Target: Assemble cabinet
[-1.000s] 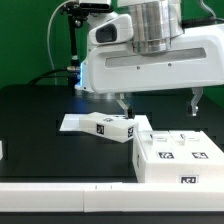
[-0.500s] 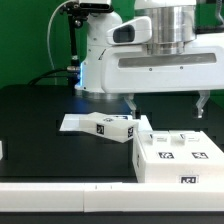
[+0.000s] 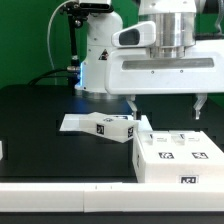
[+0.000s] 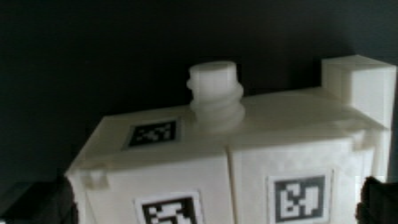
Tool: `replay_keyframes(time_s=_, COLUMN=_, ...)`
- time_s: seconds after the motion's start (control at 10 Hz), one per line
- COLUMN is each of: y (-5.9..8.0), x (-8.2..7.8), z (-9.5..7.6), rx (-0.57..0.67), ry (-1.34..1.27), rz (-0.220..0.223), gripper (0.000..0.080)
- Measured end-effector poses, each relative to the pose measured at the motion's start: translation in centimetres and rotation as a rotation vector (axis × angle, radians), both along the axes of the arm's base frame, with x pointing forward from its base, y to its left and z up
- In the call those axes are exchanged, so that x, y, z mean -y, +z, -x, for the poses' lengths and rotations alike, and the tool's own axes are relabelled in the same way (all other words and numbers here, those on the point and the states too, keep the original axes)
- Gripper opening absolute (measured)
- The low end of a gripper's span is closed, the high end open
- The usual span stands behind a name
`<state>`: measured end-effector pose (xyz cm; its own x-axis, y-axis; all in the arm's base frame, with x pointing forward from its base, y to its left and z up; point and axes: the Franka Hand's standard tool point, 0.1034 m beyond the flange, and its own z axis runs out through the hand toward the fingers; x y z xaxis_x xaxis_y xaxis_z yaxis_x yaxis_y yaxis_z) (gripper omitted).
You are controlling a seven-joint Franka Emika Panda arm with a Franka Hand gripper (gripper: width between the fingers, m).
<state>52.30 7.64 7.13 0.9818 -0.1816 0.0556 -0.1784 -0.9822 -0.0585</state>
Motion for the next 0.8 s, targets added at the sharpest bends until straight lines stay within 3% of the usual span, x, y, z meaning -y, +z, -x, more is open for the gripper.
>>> replay_keyframes(time_s=0.3, y=-0.4, x=-0.3, z=0.2, rx=0.040, ry=-0.020, rz=0.014, gripper=0.0797)
replay_keyframes(time_s=0.5, y=-1.1, x=-1.1, z=1.2, rx=0.034, ry=-0.001, rz=0.020, gripper=0.0797)
replay_keyframes(time_s=0.6, y=-0.9, x=-1.0, z=0.6, rx=0.141, ry=0.009, rz=0.046, gripper=0.0797)
replay_keyframes(time_s=0.8, y=-0.9, x=-0.4, z=1.2, rx=0.295, ry=0.031, rz=0.095, gripper=0.0797)
